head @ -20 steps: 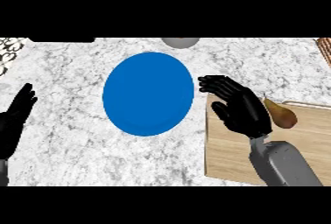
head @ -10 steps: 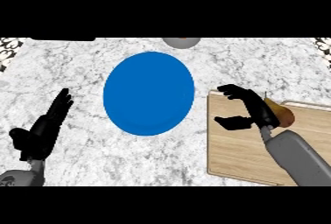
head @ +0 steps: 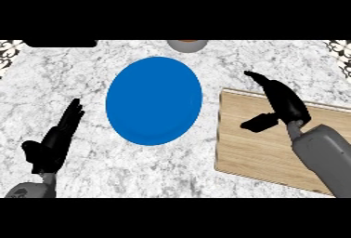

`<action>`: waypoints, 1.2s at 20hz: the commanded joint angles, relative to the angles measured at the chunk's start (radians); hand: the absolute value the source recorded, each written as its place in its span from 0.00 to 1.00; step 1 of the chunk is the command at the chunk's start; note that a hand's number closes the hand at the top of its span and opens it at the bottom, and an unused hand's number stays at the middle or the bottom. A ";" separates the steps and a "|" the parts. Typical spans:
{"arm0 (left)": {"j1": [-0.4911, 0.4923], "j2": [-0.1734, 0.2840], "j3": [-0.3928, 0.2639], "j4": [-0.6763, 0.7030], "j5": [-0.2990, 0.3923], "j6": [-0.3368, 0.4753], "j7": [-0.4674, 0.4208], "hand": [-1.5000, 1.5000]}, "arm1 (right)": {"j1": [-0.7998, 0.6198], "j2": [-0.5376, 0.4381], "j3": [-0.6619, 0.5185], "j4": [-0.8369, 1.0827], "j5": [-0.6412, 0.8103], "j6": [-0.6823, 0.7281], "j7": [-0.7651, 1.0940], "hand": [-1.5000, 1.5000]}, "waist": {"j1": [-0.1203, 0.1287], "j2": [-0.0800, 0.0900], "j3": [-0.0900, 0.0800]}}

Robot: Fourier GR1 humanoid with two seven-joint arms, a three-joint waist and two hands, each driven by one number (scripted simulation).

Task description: Pick the pear from the tray and place it in the plate

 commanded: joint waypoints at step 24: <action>-0.028 -0.058 0.019 0.067 -0.058 -0.031 -0.045 0.50 | -0.249 -0.084 0.061 0.192 0.108 0.785 0.451 0.00 | 0.008 0.005 0.001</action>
